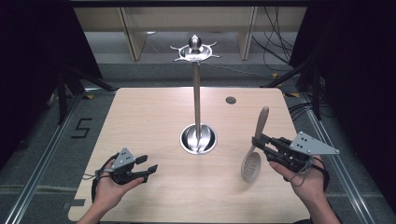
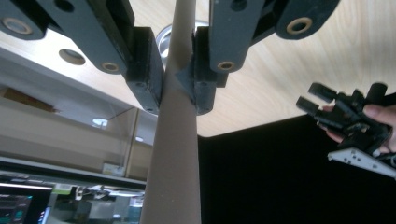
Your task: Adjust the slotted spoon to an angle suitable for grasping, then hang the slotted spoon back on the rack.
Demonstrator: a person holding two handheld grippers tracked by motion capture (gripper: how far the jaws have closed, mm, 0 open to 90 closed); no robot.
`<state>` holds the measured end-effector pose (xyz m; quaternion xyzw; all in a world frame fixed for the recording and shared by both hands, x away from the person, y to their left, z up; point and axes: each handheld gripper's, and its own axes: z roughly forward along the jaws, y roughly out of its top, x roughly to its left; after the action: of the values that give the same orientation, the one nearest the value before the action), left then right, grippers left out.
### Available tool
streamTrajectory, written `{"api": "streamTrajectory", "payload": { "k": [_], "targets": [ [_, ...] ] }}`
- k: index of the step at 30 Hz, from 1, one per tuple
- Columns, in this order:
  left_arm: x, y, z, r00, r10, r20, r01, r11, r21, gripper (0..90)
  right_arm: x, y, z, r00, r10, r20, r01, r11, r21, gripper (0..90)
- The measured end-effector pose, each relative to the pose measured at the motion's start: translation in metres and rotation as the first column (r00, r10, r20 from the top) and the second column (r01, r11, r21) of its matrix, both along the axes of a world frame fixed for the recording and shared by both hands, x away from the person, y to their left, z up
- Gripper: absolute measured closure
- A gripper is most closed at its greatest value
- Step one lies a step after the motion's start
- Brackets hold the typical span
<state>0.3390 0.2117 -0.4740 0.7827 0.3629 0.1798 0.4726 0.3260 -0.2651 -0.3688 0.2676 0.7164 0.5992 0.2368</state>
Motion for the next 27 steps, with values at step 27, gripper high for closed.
{"api": "streamTrajectory", "payload": {
  "k": [27],
  "targets": [
    [-0.001, -0.003, 0.008, 0.9996, 0.014, 0.025, -0.014, 0.9995, -0.027, 41.4, 0.003, 0.027, 0.005, 0.9944, -0.103, -0.023, 0.103, 0.9942, -0.032, 75.7]
  ]
}}
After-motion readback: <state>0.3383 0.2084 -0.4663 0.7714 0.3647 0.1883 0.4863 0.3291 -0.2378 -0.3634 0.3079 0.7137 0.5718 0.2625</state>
